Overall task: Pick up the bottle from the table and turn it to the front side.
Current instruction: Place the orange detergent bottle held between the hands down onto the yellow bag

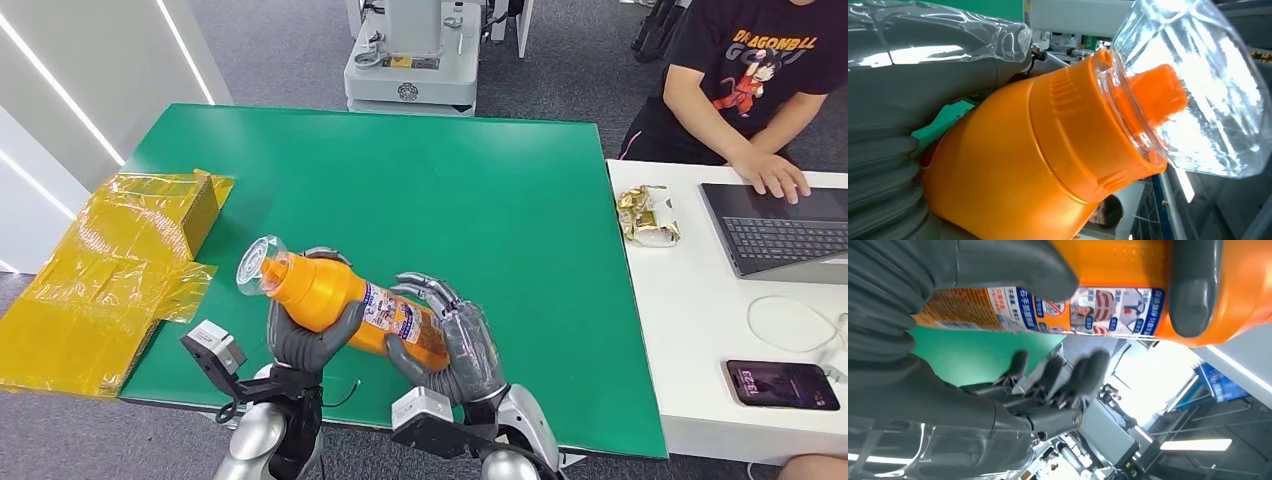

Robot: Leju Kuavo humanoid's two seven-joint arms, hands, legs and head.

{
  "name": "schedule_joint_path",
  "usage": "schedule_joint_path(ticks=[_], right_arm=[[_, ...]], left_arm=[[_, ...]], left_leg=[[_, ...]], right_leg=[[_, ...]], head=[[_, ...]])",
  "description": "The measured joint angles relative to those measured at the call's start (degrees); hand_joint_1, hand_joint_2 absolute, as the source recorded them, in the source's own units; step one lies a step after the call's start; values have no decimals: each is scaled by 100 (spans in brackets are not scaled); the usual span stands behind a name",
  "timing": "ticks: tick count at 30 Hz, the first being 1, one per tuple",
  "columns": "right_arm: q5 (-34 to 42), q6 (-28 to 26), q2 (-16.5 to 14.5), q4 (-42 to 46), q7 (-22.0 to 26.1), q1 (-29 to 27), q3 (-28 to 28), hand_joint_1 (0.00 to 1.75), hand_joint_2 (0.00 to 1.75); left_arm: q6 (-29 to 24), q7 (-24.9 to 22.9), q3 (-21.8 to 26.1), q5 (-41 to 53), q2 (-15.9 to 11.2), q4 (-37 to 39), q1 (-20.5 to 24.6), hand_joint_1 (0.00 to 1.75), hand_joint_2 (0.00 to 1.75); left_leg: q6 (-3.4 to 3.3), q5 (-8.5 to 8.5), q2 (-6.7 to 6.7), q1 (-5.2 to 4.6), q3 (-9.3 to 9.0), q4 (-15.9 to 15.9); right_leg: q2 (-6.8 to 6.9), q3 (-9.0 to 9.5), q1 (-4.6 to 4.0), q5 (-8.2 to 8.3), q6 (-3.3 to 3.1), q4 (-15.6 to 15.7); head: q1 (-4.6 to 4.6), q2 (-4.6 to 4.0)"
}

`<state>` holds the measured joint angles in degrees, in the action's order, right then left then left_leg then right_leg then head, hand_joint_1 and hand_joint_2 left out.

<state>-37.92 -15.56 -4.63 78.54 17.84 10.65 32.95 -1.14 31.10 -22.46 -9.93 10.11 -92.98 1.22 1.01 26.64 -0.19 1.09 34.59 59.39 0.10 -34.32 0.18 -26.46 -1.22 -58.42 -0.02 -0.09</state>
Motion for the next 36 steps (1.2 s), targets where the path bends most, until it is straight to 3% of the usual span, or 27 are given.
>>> schedule_joint_path(ticks=[5,6,9,10,19,28,36], right_arm=[[21,54,0,40,0,5,1,173,175],[22,57,0,44,0,6,1,162,175],[24,61,0,46,0,4,3,33,175],[25,60,0,49,0,4,3,0,175],[144,-113,-23,134,101,6,7,0,175],[414,-608,-46,499,496,3,39,0,175],[947,-1100,-44,801,953,-37,148,0,175]], left_arm=[[20,0,87,16,32,-32,-31,175,175],[20,0,99,16,35,-35,-35,175,175],[21,0,116,16,44,-53,-41,175,175],[22,0,120,16,46,-60,-42,175,175],[45,-17,218,90,70,-76,-51,175,175],[-367,-147,561,877,49,-5,84,175,175],[-999,-296,881,2080,-288,365,321,175,175]], left_leg=[[0,0,0,0,-1,0],[0,0,0,0,-1,0],[0,0,1,0,0,0],[0,0,0,0,0,0],[0,0,0,0,-1,0],[0,0,0,0,-2,0],[1,0,-2,1,-4,0]], right_leg=[[0,0,0,0,0,0],[0,0,0,0,0,0],[0,0,0,0,0,0],[0,0,0,0,0,0],[0,0,0,0,0,0],[-1,-1,0,0,0,0],[-3,-1,0,0,0,-1]], head=[[0,0],[-1,0],[1,0],[1,0],[1,0],[1,0],[0,0]])
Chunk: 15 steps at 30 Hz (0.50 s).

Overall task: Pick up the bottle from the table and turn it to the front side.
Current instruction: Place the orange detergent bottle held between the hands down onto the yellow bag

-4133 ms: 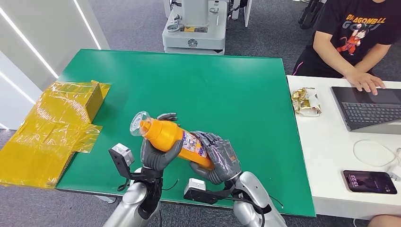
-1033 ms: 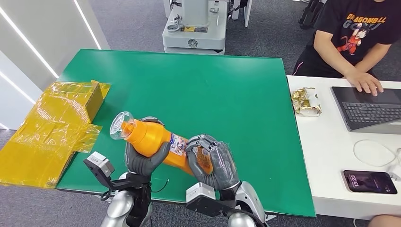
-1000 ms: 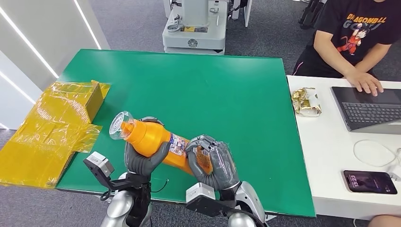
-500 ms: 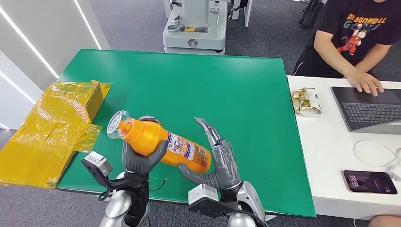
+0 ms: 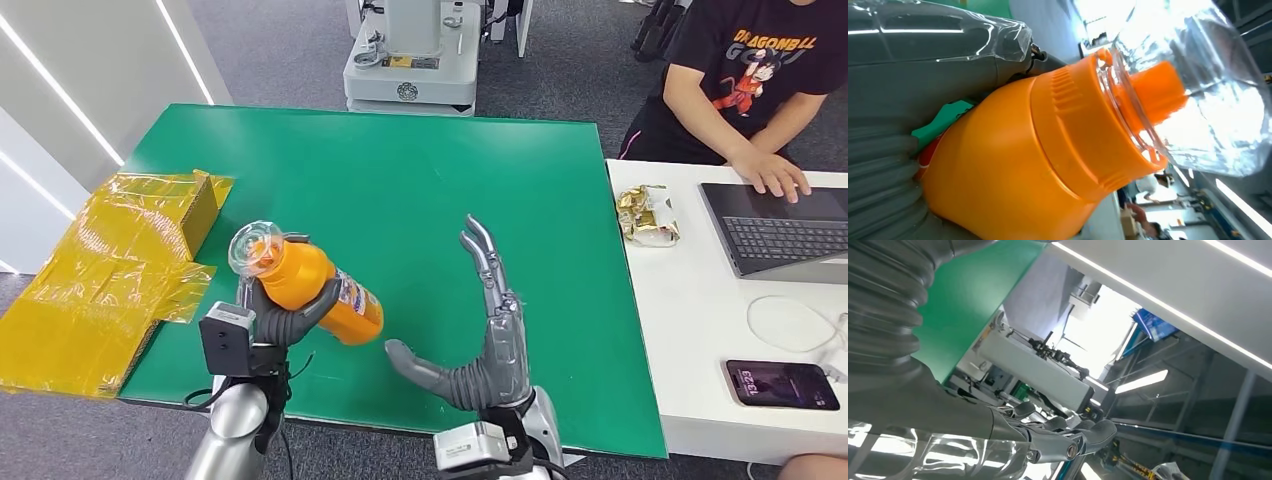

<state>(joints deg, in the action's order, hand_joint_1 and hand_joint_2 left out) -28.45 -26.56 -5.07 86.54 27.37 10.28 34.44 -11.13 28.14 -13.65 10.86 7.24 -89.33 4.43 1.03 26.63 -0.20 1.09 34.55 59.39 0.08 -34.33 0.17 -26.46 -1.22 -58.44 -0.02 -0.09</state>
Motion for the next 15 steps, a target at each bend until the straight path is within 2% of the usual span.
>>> schedule_joint_path(ticks=[5,15], right_arm=[[269,-63,32,127,91,6,80,0,175],[751,-187,201,90,298,85,234,0,175]], left_arm=[[-654,-153,116,749,-430,236,74,175,175],[-1669,-834,594,2913,-1598,512,-50,175,175]], left_leg=[[1,0,-2,0,0,-1],[2,-1,-7,2,1,-4]], right_leg=[[-2,0,0,0,0,-1],[-7,-1,-2,-2,-3,-5]], head=[[0,0],[1,0]])
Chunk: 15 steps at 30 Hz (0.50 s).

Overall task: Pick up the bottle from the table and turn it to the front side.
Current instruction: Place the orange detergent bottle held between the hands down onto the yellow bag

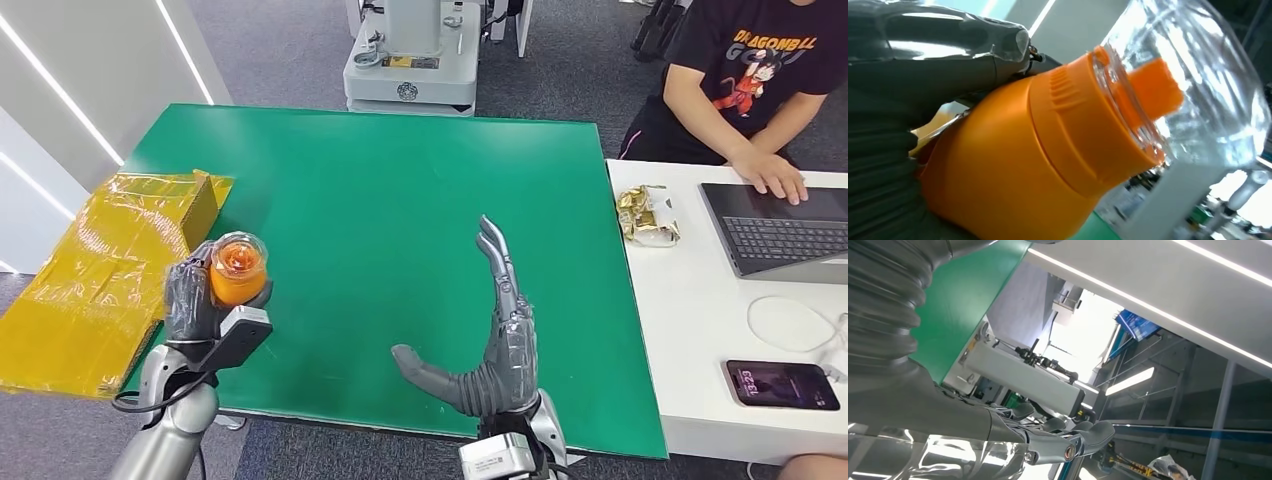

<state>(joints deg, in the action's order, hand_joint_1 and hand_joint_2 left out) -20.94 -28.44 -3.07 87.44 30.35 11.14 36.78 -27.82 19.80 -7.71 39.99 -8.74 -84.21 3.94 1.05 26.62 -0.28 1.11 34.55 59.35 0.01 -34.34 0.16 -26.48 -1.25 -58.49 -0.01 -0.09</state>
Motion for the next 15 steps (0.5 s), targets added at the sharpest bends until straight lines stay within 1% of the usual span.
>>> schedule_joint_path(ticks=[3,6,9,12,15], right_arm=[[72,0,41,-43,52,30,39,0,175],[100,1,68,-67,69,62,69,0,175],[150,13,90,-71,71,75,104,0,175],[179,30,107,-71,69,78,119,0,175],[204,69,122,-71,72,80,123,0,175]], left_arm=[[-189,-144,171,379,-350,1,-118,175,175],[-212,-232,243,615,-569,-1,-208,175,175],[-193,-394,252,1205,-793,-5,-263,175,175],[-48,-494,229,1703,-1086,12,-230,175,175],[328,-529,41,2157,-1415,223,-25,175,175]], left_leg=[[0,0,1,0,-1,0],[0,0,9,0,1,0],[0,0,6,0,0,1],[0,-1,6,0,-1,2],[3,-3,9,0,-2,2]], right_leg=[[1,-1,0,-1,0,1],[10,1,0,-1,-1,1],[6,0,0,-1,-1,2],[7,-1,0,-1,-1,3],[9,0,0,-1,-1,3]], head=[[-1,0],[-1,0],[-1,0],[-1,0],[-1,0]])
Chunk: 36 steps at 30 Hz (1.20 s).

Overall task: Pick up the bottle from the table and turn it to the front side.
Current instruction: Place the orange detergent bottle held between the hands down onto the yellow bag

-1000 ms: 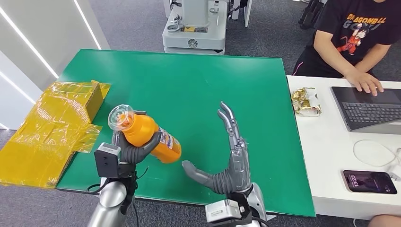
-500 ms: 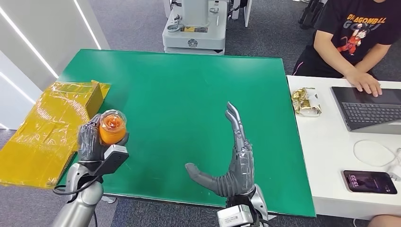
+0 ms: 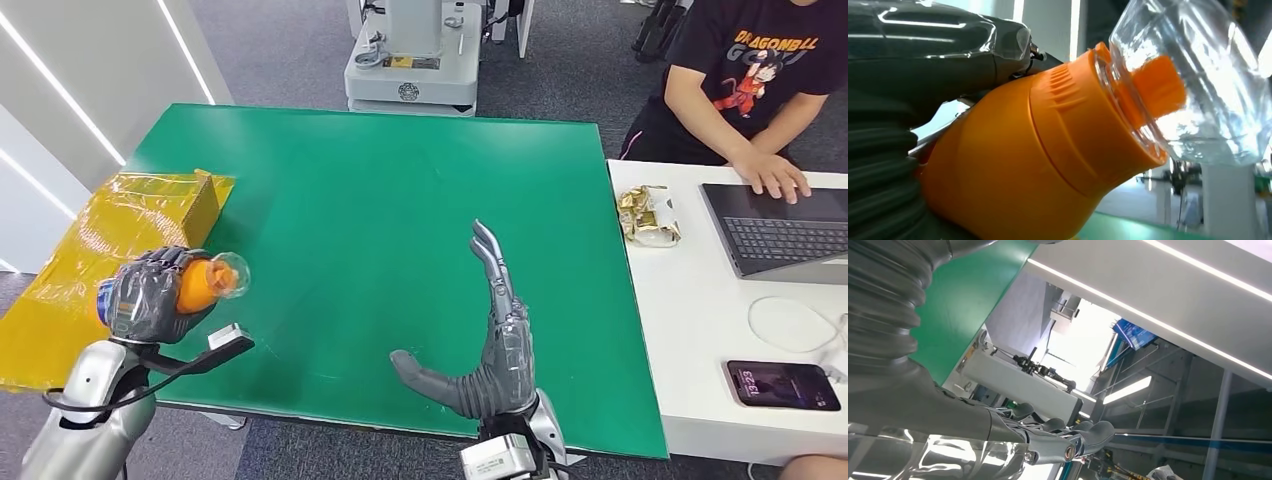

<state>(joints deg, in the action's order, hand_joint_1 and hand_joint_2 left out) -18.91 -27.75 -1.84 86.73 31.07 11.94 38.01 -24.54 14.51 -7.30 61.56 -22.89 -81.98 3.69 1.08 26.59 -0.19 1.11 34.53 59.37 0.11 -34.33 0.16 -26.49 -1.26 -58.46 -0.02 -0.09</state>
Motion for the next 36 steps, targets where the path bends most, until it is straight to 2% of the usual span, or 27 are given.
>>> schedule_joint_path(ticks=[4,9,15,22,28,29,32,33,36], right_arm=[[34,41,21,0,28,0,2,0,175],[66,57,33,-2,64,1,12,0,175],[154,37,59,-28,128,2,43,0,175],[160,-25,75,-43,132,1,125,0,175],[203,-45,77,-104,103,32,193,0,175],[218,-46,77,-121,97,47,205,0,175],[264,-54,77,-171,91,94,243,0,175],[275,-59,77,-187,91,109,254,0,175],[301,-79,77,-234,90,152,281,0,175]], left_arm=[[343,33,-473,409,-260,584,384,175,175],[554,79,-1134,973,-369,1348,805,175,175],[925,419,-1895,1372,-455,2293,1452,175,175],[857,516,-2389,1462,-432,3277,2190,175,175],[512,339,-2515,1453,-383,3819,2463,175,175],[445,287,-2518,1454,-368,3887,2483,166,175],[391,174,-2520,1465,-320,4038,2530,35,175],[414,143,-2520,1470,-305,4078,2545,0,175],[555,61,-2520,1461,-259,4191,2597,0,175]], left_leg=[[2,-2,-5,0,-2,0],[2,-2,-5,0,-2,1],[2,-2,-2,0,-2,1],[4,-4,1,-1,-13,0],[12,-10,-1,-1,-20,-1],[14,-11,-1,-1,-21,-1],[15,-12,1,-1,-21,-1],[15,-12,2,-1,-21,-2],[15,-12,2,-1,-27,-3]], right_leg=[[-4,0,0,4,-4,-2],[-5,0,0,5,-4,-1],[-3,1,0,5,-4,-1],[0,12,1,5,-5,-5],[-3,13,1,6,-6,-12],[-3,13,1,6,-6,-12],[-1,14,0,6,-6,-13],[-1,14,1,6,-6,-14],[1,21,1,5,-6,-14]], head=[[-1,0],[0,0],[1,0],[1,0],[1,0],[1,0],[1,0],[1,0],[1,0]])
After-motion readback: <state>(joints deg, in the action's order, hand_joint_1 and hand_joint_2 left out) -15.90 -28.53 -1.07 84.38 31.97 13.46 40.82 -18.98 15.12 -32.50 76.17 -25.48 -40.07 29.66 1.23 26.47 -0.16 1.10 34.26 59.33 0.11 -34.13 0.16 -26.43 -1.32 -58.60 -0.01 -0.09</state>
